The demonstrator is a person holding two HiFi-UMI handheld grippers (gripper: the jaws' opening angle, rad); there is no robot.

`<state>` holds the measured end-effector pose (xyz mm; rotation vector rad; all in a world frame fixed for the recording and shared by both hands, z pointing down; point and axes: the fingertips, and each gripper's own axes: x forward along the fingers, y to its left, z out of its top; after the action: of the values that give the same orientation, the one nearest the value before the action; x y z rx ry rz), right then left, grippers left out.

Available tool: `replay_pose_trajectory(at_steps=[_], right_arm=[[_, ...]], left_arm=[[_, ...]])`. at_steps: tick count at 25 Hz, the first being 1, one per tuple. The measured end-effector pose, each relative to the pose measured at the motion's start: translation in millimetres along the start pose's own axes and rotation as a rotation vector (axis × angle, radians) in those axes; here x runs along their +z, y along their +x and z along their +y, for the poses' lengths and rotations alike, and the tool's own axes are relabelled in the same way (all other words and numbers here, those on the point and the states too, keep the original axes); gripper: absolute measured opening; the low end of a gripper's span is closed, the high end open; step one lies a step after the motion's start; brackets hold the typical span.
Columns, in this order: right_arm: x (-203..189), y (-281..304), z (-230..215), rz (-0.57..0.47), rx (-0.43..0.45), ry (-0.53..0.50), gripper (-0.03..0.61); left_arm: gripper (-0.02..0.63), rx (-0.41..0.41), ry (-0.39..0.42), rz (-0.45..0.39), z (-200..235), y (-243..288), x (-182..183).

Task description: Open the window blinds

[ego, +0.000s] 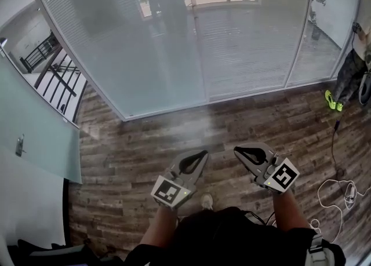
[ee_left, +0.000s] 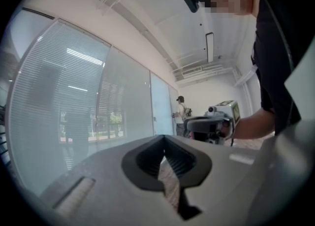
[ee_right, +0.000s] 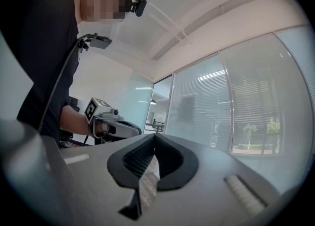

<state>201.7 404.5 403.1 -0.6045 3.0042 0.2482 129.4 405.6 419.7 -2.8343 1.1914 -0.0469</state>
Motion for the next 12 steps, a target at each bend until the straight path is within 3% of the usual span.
replay_pose_trajectory(at_steps=[12], right_arm=[[-2.0, 65.0, -33.5, -0.014, 0.039, -0.029, 0.006]], left_arm=[[0.003, -0.003, 0.030, 0.000, 70.3, 17.2, 1.9]])
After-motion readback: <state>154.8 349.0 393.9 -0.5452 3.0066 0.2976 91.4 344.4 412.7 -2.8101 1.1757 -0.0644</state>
